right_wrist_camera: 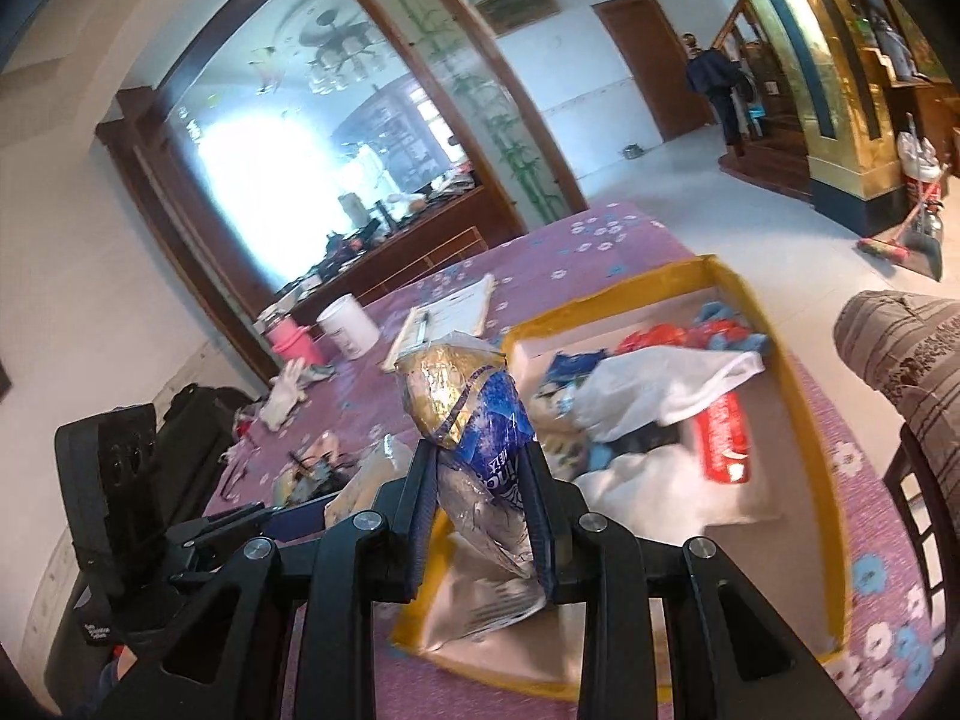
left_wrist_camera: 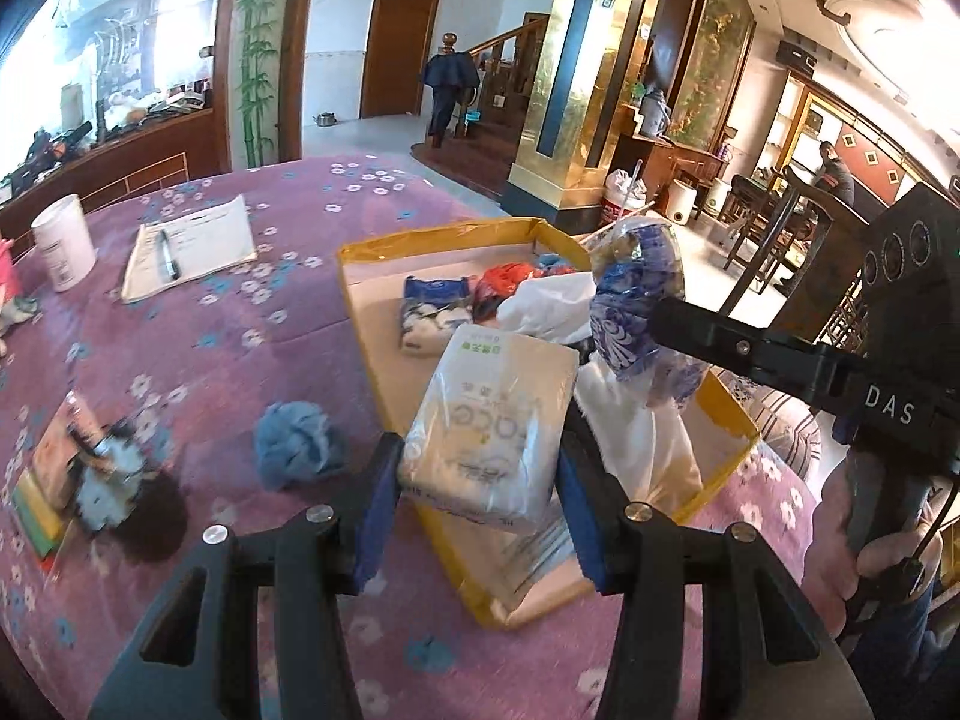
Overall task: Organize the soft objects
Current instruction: 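Carry the plastic bag and white packet into the yellow tray, open both grippers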
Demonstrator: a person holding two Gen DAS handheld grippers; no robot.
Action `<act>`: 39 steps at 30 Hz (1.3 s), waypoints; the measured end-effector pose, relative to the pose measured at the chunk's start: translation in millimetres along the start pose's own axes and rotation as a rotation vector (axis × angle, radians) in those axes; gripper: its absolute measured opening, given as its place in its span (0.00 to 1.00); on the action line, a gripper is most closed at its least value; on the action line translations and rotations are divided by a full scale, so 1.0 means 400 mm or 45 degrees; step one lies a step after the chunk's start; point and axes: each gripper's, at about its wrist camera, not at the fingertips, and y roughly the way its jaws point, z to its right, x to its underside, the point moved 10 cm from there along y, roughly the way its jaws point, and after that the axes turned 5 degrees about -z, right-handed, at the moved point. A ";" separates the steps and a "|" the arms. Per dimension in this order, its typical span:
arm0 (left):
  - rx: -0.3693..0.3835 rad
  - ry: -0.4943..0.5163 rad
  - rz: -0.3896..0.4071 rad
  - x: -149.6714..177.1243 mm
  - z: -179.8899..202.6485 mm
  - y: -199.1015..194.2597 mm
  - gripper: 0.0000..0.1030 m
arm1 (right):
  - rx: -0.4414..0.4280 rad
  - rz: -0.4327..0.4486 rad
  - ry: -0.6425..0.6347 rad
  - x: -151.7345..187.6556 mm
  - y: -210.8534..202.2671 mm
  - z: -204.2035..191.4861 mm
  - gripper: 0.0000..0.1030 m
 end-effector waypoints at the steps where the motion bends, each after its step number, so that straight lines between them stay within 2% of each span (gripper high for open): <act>1: -0.002 0.003 -0.005 -0.009 0.007 0.013 0.48 | 0.017 -0.002 0.014 -0.007 0.004 0.020 0.29; 10: -0.067 0.041 -0.043 -0.083 0.044 0.134 0.48 | 0.143 -0.054 0.075 -0.052 0.061 0.147 0.29; 17: -0.139 0.062 -0.074 -0.112 0.041 0.215 0.48 | 0.197 -0.103 0.086 -0.093 0.109 0.192 0.29; 27: -0.216 0.068 -0.084 -0.117 0.027 0.258 0.48 | 0.159 -0.151 0.147 -0.091 0.173 0.225 0.29; 39: -0.231 0.087 -0.068 -0.122 0.032 0.258 0.48 | 0.157 -0.167 0.142 -0.088 0.184 0.226 0.29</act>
